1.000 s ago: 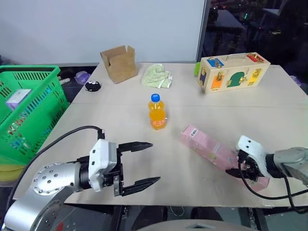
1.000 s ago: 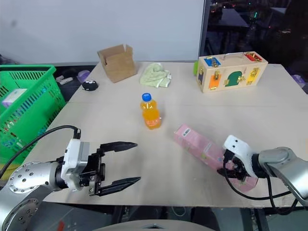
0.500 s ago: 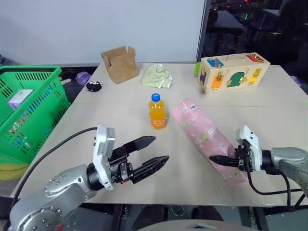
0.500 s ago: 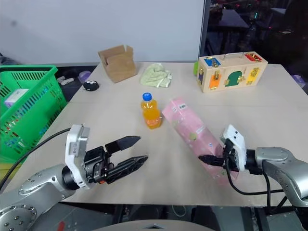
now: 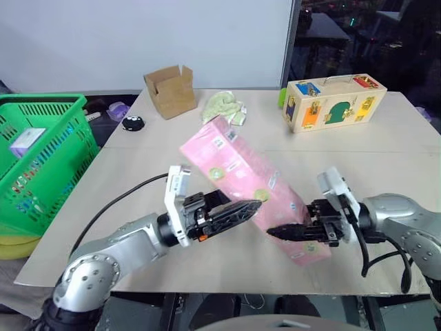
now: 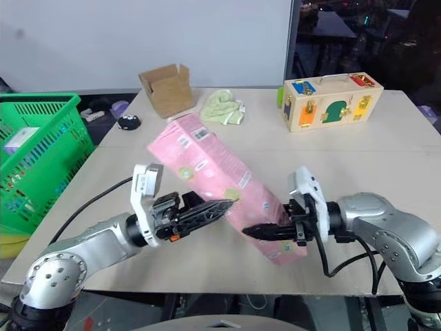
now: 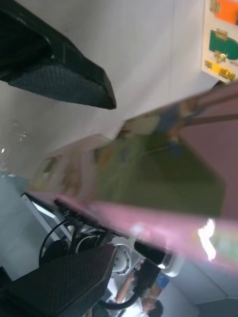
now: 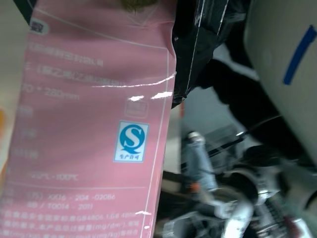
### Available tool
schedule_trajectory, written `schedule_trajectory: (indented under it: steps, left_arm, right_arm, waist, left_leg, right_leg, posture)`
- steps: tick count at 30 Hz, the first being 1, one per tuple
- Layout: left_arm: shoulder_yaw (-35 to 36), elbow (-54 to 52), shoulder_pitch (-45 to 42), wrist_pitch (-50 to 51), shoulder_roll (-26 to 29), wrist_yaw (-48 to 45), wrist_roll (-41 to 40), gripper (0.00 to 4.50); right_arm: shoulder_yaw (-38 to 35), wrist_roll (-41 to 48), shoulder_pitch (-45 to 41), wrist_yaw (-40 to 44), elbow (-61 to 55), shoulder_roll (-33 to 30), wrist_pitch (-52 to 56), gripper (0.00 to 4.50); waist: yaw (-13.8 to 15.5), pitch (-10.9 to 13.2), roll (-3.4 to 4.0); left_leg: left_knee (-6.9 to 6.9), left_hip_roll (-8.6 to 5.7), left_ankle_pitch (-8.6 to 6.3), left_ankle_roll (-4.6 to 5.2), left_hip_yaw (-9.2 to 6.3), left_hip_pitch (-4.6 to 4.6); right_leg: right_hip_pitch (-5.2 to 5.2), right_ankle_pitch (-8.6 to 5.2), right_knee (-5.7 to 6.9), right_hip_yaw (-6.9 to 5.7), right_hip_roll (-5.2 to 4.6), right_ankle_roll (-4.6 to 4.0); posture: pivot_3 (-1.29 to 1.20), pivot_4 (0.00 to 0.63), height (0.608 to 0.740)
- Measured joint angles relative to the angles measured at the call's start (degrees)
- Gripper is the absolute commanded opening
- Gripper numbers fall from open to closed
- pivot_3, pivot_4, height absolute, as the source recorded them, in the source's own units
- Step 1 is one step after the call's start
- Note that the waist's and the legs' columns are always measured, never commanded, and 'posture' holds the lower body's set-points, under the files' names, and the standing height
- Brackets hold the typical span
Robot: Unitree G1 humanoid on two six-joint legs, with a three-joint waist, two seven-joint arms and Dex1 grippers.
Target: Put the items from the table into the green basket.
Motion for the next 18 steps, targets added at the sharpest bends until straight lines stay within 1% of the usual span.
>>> schedule_trajectory:
  steps: [3,5,6,7,8,9,10,12,13,14,15,16,17,18]
  left_arm:
    - [-0.3,0.8,-1.5,0.2,-0.7,-1.4,1.0,4.50]
    - [-0.7,1.3,-1.8,0.2,-1.3,-2.2,1.8,3.97]
    - [-1.1,1.8,-1.8,0.3,-2.0,-3.0,2.1,3.55]
    - [-1.2,1.8,-1.8,0.3,-2.1,-3.2,2.1,3.24]
    - [-1.1,1.8,-1.8,0.3,-2.3,-3.3,2.1,3.11]
    - [-0.9,1.7,-1.4,0.1,-2.5,-3.5,2.2,2.56]
    - [-0.4,1.6,-0.8,-0.1,-2.7,-3.6,2.5,2.32]
    - [1.1,0.5,0.9,-0.7,-2.7,-3.6,2.9,2.32]
    - [2.2,-0.4,1.8,-1.2,-2.7,-3.4,2.9,2.21]
    - [3.0,-0.6,2.4,-1.6,-2.7,-3.2,2.7,2.21]
    - [3.8,-0.7,3.0,-2.0,-2.7,-3.1,2.5,2.21]
    - [5.5,-1.6,4.9,-2.6,-2.6,-2.8,2.1,2.21]
    - [7.7,-3.1,7.8,-3.0,-2.4,-2.5,1.8,2.21]
    - [9.5,-4.0,10.2,-3.4,-2.1,-2.4,1.6,2.21]
  right_arm:
    - [1.6,-0.8,-1.0,0.8,0.9,0.1,-1.0,1.28]
    - [2.2,-1.2,-1.2,1.4,1.6,0.1,-1.7,1.24]
    - [2.8,-1.4,-1.5,2.0,2.4,0.1,-1.9,1.24]
    - [2.9,-1.5,-1.5,2.3,2.5,0.0,-1.9,1.24]
    - [3.1,-1.6,-1.6,2.4,2.6,0.0,-1.9,1.24]
    - [3.4,-1.6,-2.0,2.4,2.6,0.1,-1.9,1.24]
    - [3.7,-1.6,-2.4,2.3,2.5,0.3,-1.9,1.24]
    - [4.2,-1.6,-3.3,1.8,2.5,1.2,-1.6,1.24]
    - [4.5,-1.6,-4.2,1.5,2.4,1.7,-1.5,1.89]
    - [4.6,-1.6,-4.8,1.3,2.4,2.2,-1.5,2.00]
    - [4.8,-1.6,-5.5,1.0,2.4,2.7,-1.5,2.58]
    - [5.3,-1.7,-6.5,1.0,2.4,3.4,-1.6,2.86]
    - [6.2,-2.2,-7.4,1.2,2.5,3.8,-2.2,3.44]
    - [6.8,-3.0,-7.8,1.3,2.7,4.2,-2.9,3.85]
  waist:
    - [0.0,0.0,0.00]
    - [0.0,0.0,0.00]
    - [0.0,0.0,0.00]
    - [0.0,0.0,0.00]
    - [0.1,0.0,0.00]
    - [0.0,0.0,0.00]
    - [0.0,0.0,0.00]
    - [0.0,0.0,0.01]
    - [0.1,0.0,0.01]
    - [0.1,0.0,0.00]
    - [0.1,0.0,0.00]
    - [0.1,0.0,0.00]
    - [0.1,0.0,-0.01]
    - [0.3,0.0,-0.01]
  left_leg:
    - [0.00,0.00,0.02,0.04,0.00,-0.05]
    - [0.00,0.00,0.02,0.04,0.00,-0.06]
    - [0.00,0.00,0.01,0.04,0.00,-0.07]
    - [0.00,0.00,0.01,0.04,-0.01,-0.08]
    - [0.00,0.00,0.01,0.04,-0.02,-0.08]
    - [0.00,0.00,0.01,0.04,-0.02,-0.07]
    - [0.00,0.00,0.00,0.03,-0.02,-0.07]
    - [0.00,0.01,0.00,0.01,-0.04,-0.08]
    - [0.00,0.01,0.00,0.01,-0.04,-0.08]
    - [0.00,0.00,0.00,0.01,-0.04,-0.07]
    - [0.00,0.01,0.00,0.01,-0.04,-0.07]
    - [-0.01,0.01,-0.01,0.01,-0.03,-0.07]
    - [-0.04,0.01,-0.01,0.01,-0.03,-0.06]
    - [-0.04,0.01,-0.01,0.02,-0.05,-0.07]
  right_leg:
    - [-0.05,0.00,-0.03,0.01,-0.01,0.00]
    - [-0.07,0.01,-0.03,0.02,0.00,0.00]
    - [-0.08,0.00,-0.03,0.02,0.00,-0.01]
    - [-0.08,0.00,-0.03,0.01,0.00,-0.01]
    - [-0.08,0.00,-0.03,0.01,-0.01,-0.01]
    - [-0.08,0.00,-0.03,0.02,-0.01,-0.01]
    - [-0.08,0.00,-0.03,0.02,-0.01,-0.01]
    - [-0.08,0.00,-0.03,0.02,-0.01,-0.01]
    - [-0.08,0.00,-0.03,0.02,-0.01,-0.01]
    - [-0.08,0.00,-0.03,0.02,-0.02,-0.01]
    - [-0.08,0.00,-0.03,0.02,-0.01,-0.01]
    - [-0.11,0.00,-0.03,0.04,0.00,-0.01]
    - [-0.11,0.00,-0.03,0.06,0.00,-0.01]
    - [-0.11,0.00,-0.04,0.04,-0.01,-0.01]
  posture:
    - [0.05,0.000,0.740]
    - [0.05,0.000,0.740]
    - [0.05,0.000,0.740]
    - [0.07,0.000,0.740]
    - [0.07,0.000,0.740]
    - [0.07,0.000,0.740]
    - [0.07,0.000,0.740]
    - [0.09,0.000,0.740]
    - [0.09,0.000,0.740]
    - [0.12,0.000,0.740]
    - [0.14,0.000,0.740]
    - [0.15,0.000,0.740]
    - [0.17,0.000,0.740]
    - [0.18,0.000,0.740]
